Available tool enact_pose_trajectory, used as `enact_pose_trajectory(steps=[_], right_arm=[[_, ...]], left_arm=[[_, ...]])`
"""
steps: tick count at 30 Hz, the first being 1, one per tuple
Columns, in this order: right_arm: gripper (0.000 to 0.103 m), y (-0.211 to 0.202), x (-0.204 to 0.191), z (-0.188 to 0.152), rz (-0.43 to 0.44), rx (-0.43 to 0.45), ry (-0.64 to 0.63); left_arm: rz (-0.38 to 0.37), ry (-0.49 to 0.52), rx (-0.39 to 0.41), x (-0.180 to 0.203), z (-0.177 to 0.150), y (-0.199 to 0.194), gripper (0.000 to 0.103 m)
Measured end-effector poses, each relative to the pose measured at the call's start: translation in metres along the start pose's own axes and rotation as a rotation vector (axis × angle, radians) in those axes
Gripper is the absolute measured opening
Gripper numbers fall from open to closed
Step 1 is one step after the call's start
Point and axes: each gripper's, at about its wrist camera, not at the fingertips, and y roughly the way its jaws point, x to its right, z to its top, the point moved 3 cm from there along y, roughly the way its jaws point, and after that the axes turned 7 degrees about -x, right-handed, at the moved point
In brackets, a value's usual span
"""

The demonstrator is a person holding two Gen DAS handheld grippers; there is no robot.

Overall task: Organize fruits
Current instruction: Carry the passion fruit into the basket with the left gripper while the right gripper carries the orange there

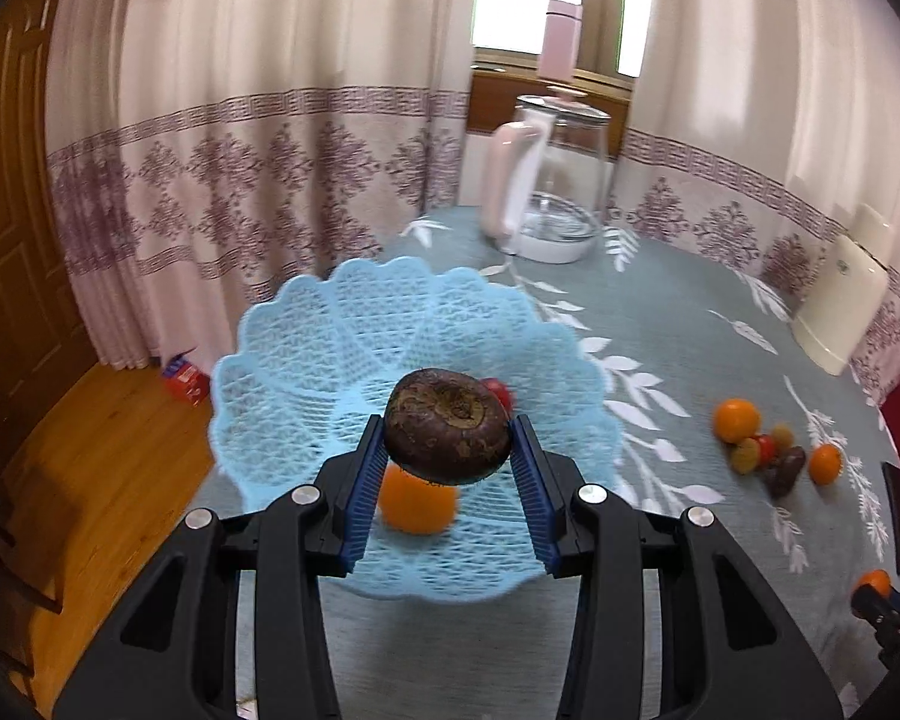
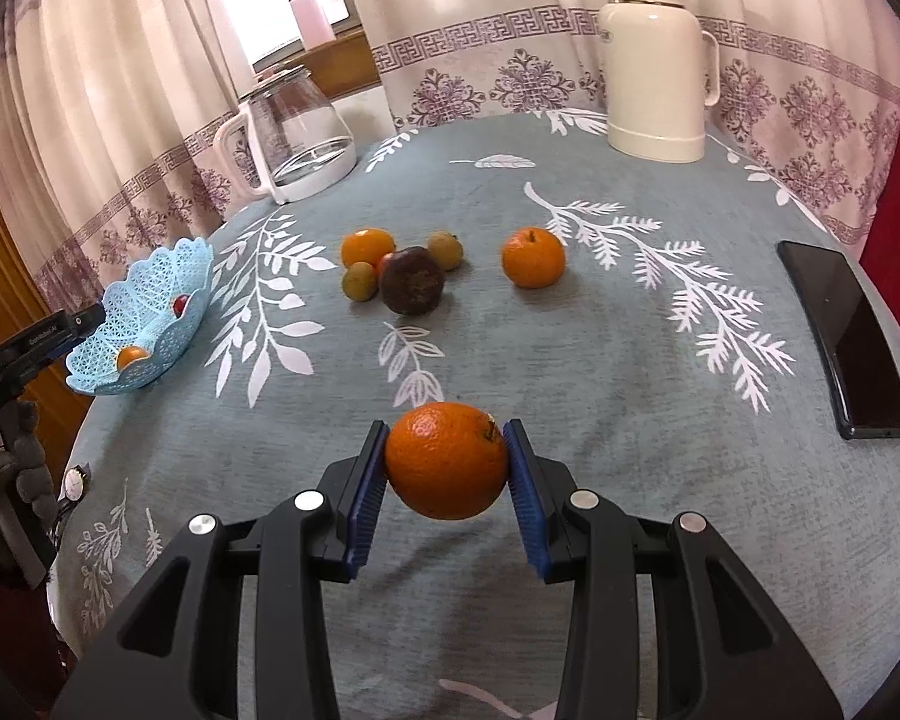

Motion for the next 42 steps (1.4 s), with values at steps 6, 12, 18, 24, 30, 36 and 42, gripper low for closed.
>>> enact_pose_trajectory(steps=[6, 12, 18, 24, 30, 36, 42], right_arm=[[0.039, 0.001, -0.009, 0.001, 0.003, -0.005, -0.018], [0.039, 0.003, -0.016, 0.005, 0.008, -0.009, -0.028], [0.039, 0.005, -0.030, 0.012, 0.032, -0.010, -0.053], [0.039, 0.008, -0.060, 0.027, 0.079, -0.003, -0.114], [0.039, 0.013, -0.111, 0.047, 0.158, 0.021, -0.214], [0.039, 0.027, -0.163, 0.065, 0.238, 0.020, -0.283], [0.039, 0.053, -0.200, 0.076, 0.290, -0.027, -0.310]], left_arm=[[0.028, -0.023, -0.009, -0.018, -0.002, 0.007, 0.043], [0.046, -0.032, -0.001, -0.025, -0.002, 0.007, 0.054], [0.057, -0.052, 0.006, -0.034, -0.002, 0.006, 0.058], [0.076, -0.074, 0.020, -0.044, -0.003, 0.002, 0.071], [0.110, -0.101, 0.037, -0.057, -0.001, -0.004, 0.076], [0.125, -0.128, 0.042, -0.067, 0.000, -0.008, 0.078], [0.121, -0.130, 0.035, -0.066, -0.002, -0.006, 0.078]])
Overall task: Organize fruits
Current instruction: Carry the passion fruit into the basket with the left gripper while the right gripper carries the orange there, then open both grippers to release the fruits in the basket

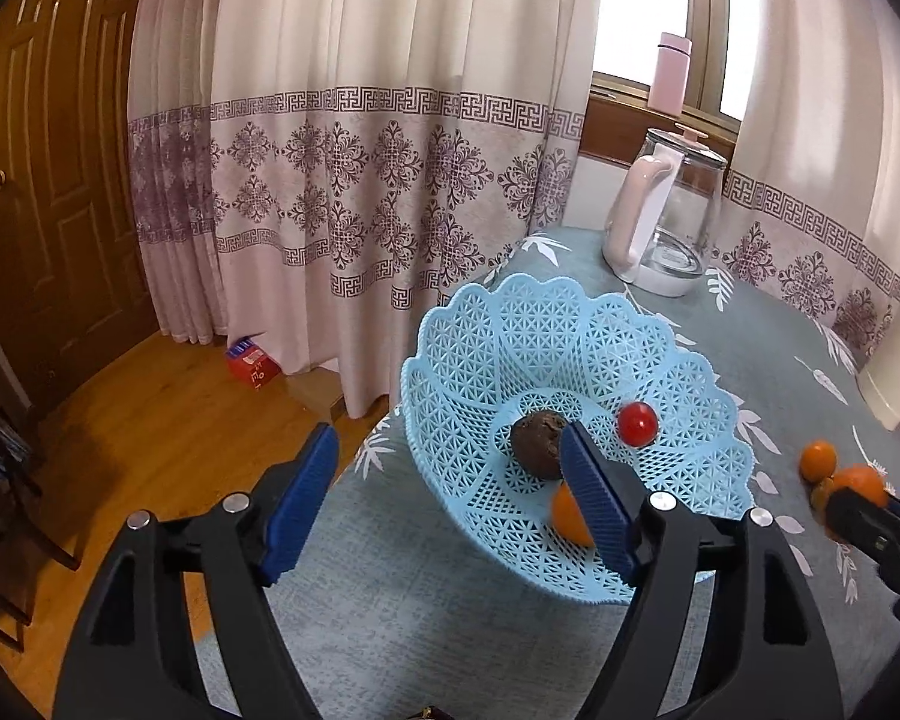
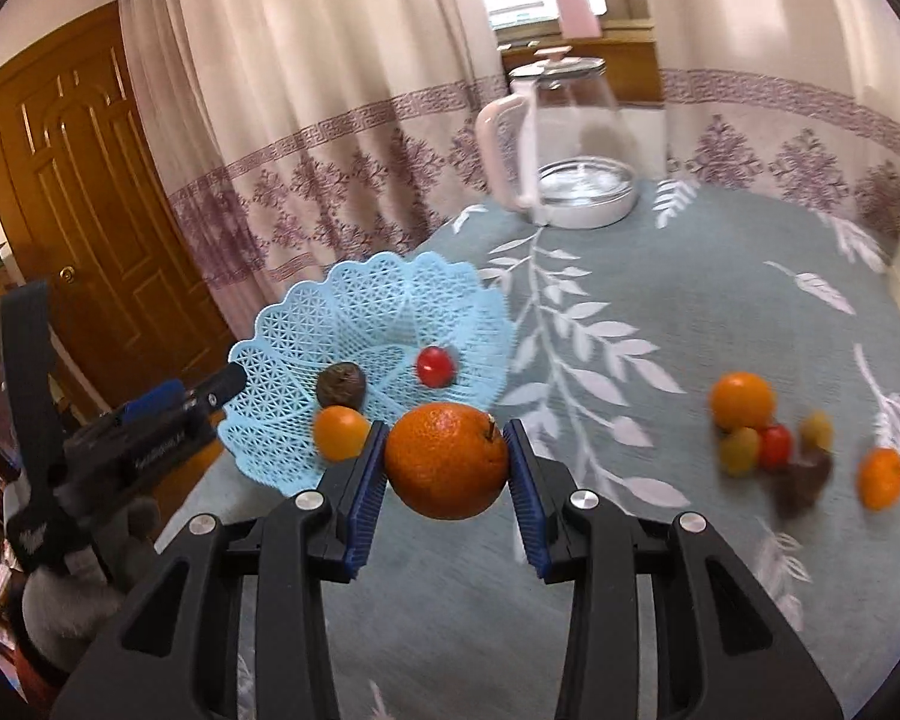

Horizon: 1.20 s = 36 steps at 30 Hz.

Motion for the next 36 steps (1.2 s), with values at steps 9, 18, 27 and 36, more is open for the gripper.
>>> enact_pose_trajectory(steps=[9, 18, 27, 36], right_arm=[[0.039, 0.037, -0.015, 0.010, 0.015, -0.055, -0.010], [0.042, 0.045, -0.016, 0.010, 0.028, -0.068, -0.026], [0.047, 0.025, -0.004, 0.002, 0.013, -0.022, 0.018], [0.053, 0.018, 0.009, -0.013, 0.005, -0.021, 0.085]], left_arm=[[-0.001, 0.001, -0.005, 0.001, -0.001, 0.001, 0.078], [0.001, -0.005, -0.006, 0.001, -0.001, 0.002, 0.083], [-0.005, -0.002, -0.006, 0.000, -0.003, 0.000, 0.083], [-0.014, 0.008, -0.004, 0.006, -0.003, -0.003, 0.084]])
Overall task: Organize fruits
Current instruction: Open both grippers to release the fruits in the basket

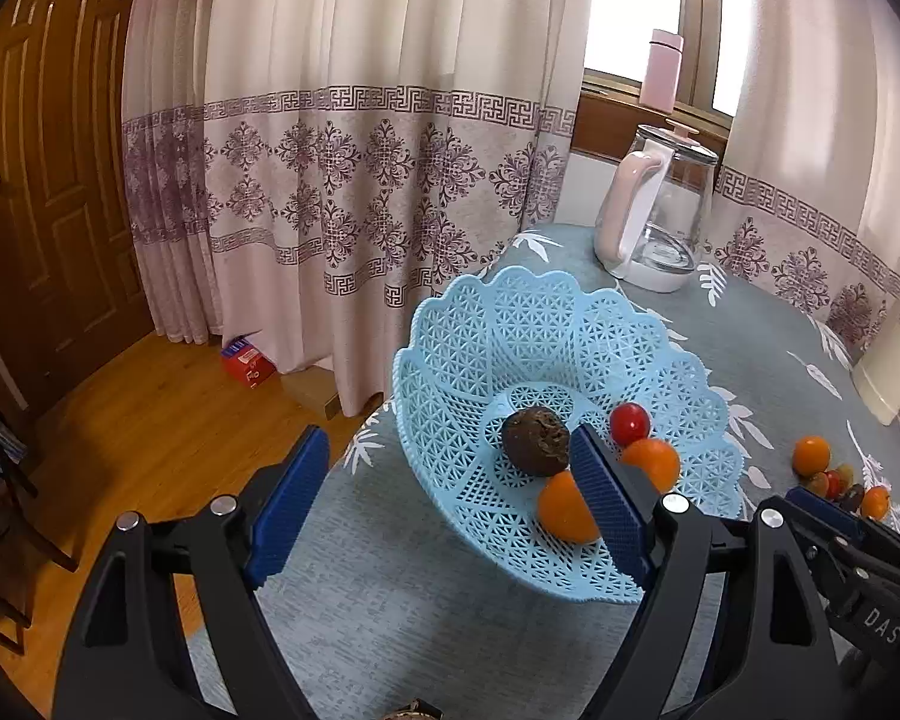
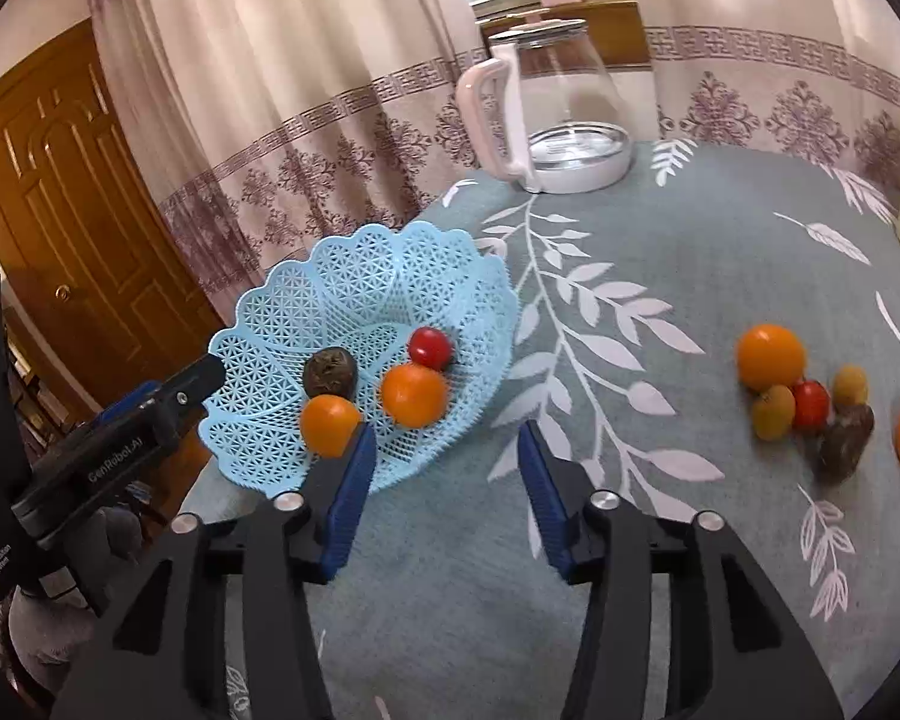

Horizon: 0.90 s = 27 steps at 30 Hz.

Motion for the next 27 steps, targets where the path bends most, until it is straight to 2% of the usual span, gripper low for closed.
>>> enact_pose_trajectory(steps=[7, 10, 27], right_arm=[[0.054, -0.004, 0.018, -0.013, -0.017, -0.004, 0.061], [0.054, -0.007, 0.025, -0.016, -0.023, -0.002, 0.081], [0.054, -0.022, 0.065, -0.043, -0.077, -0.008, 0.174]], left_arm=[[-0.013, 0.016, 0.002, 0.007, -0.002, -0.003, 0.084], [-0.021, 0.018, 0.002, 0.010, -0.002, -0.006, 0.087], [-0.051, 0.044, 0.005, 0.022, -0.003, -0.012, 0.088]])
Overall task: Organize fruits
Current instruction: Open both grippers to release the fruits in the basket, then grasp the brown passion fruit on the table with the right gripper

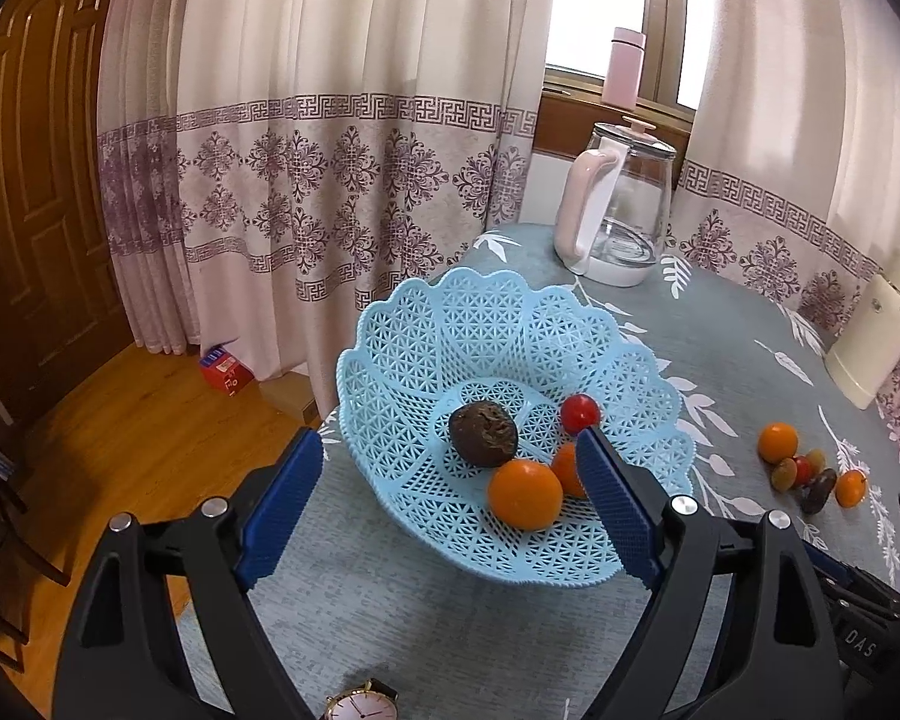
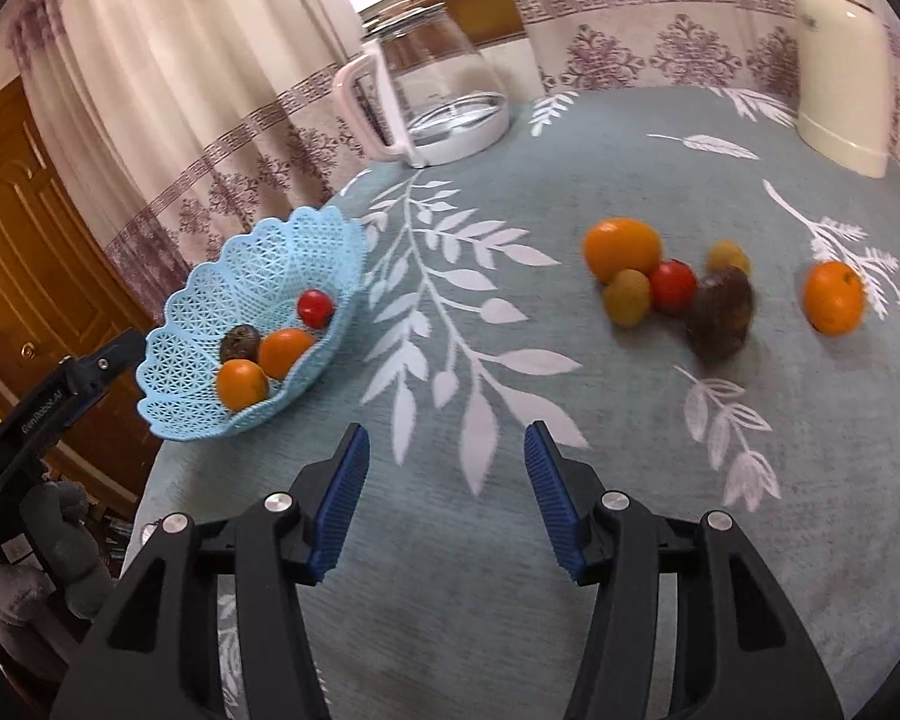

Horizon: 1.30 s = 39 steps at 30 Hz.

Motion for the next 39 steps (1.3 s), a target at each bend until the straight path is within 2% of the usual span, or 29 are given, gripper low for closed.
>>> enact_pose_trajectory(steps=[10, 24, 39], right_arm=[[0.054, -0.015, 0.048, -0.008, -0.058, 0.020, 0.098], [0.054, -0.030, 0.098, 0.004, -0.122, 0.068, 0.195], [0.055, 0.017, 0.111, 0.048, -0.144, 0.005, 0.147]], left_arm=[[-0.017, 0.036, -0.005, 0.017, -0.005, -0.001, 0.088], [-0.029, 0.074, -0.014, 0.036, -0.011, 0.000, 0.088], [-0.018, 0.087, -0.020, 0.041, -0.012, 0.001, 0.088]])
